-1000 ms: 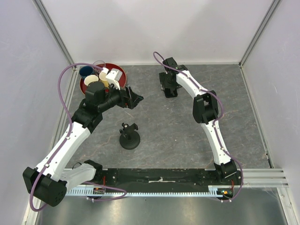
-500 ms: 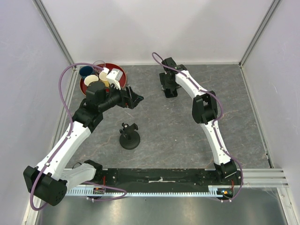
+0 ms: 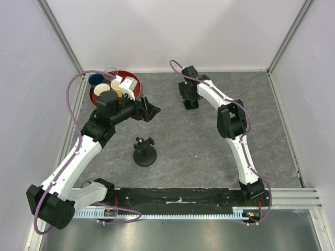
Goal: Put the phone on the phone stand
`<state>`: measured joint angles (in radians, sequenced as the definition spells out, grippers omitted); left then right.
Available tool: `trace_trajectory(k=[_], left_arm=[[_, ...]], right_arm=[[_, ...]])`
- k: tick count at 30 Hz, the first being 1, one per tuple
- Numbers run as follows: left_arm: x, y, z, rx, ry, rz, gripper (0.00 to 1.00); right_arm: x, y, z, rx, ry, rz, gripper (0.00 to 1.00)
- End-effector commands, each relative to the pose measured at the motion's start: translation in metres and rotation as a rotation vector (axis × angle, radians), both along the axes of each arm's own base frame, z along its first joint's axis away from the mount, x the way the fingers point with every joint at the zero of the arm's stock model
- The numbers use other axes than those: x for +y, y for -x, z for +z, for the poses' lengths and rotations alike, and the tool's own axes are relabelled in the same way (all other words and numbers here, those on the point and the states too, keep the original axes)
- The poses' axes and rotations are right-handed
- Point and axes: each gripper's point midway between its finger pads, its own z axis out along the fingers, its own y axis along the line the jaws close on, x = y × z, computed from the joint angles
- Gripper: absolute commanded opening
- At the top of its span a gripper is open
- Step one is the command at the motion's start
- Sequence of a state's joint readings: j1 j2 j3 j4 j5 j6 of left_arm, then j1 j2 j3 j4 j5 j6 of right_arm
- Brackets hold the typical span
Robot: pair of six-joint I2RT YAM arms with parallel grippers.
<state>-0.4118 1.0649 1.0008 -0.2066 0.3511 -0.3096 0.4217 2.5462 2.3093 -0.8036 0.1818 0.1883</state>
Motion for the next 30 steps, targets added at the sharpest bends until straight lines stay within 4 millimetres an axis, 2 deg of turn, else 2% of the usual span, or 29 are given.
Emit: trace_trajectory(k=[1, 2, 3, 5, 7, 8, 9, 12, 20, 21, 24, 25, 26, 27, 28, 29, 30], left_arm=[[-0.004, 0.002, 0.013, -0.027, 0.040, -0.023, 0.87], [-0.004, 0.002, 0.011, -0.024, 0.040, -0.024, 0.87], [-0.004, 0.001, 0.012, -0.026, 0.039, -0.022, 0.87], [-0.004, 0.001, 0.012, -0.026, 0.040, -0.023, 0.87], [-0.004, 0.001, 0.012, -0.026, 0.040, -0.023, 0.87], [-0.004, 0.001, 0.012, -0.027, 0.040, -0.022, 0.87], [-0.004, 0.001, 0.011, -0.024, 0.039, -0.021, 0.87], [-0.004, 0.001, 0.011, -0.025, 0.039, -0.020, 0.87], [-0.004, -0.001, 0.008, -0.013, 0.038, -0.016, 0.87], [-0.004, -0.001, 0.009, -0.009, 0.043, -0.019, 0.88], [-0.003, -0.004, 0.006, 0.015, 0.063, -0.022, 0.89], [0.000, -0.007, 0.006, 0.024, 0.079, -0.007, 0.90], [0.000, -0.007, 0.006, 0.029, 0.091, -0.013, 0.91], [0.006, -0.011, 0.006, 0.036, 0.101, 0.003, 0.91], [0.008, -0.013, 0.005, 0.045, 0.119, 0.013, 0.91], [0.010, -0.013, 0.007, 0.048, 0.133, 0.017, 0.91], [0.017, -0.018, 0.004, 0.056, 0.144, 0.041, 0.91]], right_arm=[[0.007, -0.012, 0.051, -0.152, -0.036, 0.030, 0.00], [0.005, -0.009, 0.048, -0.151, -0.031, 0.029, 0.00], [0.008, -0.013, 0.063, -0.198, -0.049, 0.026, 0.00], [0.005, -0.010, 0.071, -0.222, -0.059, 0.023, 0.00], [0.007, -0.014, 0.083, -0.282, -0.088, 0.022, 0.00], [0.005, -0.008, 0.088, -0.294, -0.093, 0.021, 0.00], [0.006, -0.013, 0.097, -0.340, -0.115, 0.010, 0.00], [0.003, -0.008, 0.115, -0.395, -0.146, -0.005, 0.00], [0.008, 0.009, 0.139, -0.433, -0.209, 0.035, 0.00], [0.019, 0.008, 0.147, -0.461, -0.258, 0.078, 0.00], [0.032, 0.017, 0.165, -0.519, -0.332, 0.167, 0.00], [0.033, 0.022, 0.160, -0.521, -0.324, 0.193, 0.00], [0.044, 0.028, 0.181, -0.572, -0.361, 0.247, 0.00], [0.055, 0.035, 0.191, -0.603, -0.399, 0.316, 0.00], [0.057, 0.051, 0.195, -0.620, -0.411, 0.366, 0.00], [0.068, 0.057, 0.213, -0.705, -0.422, 0.437, 0.00], [0.077, 0.069, 0.221, -0.731, -0.452, 0.500, 0.00]])
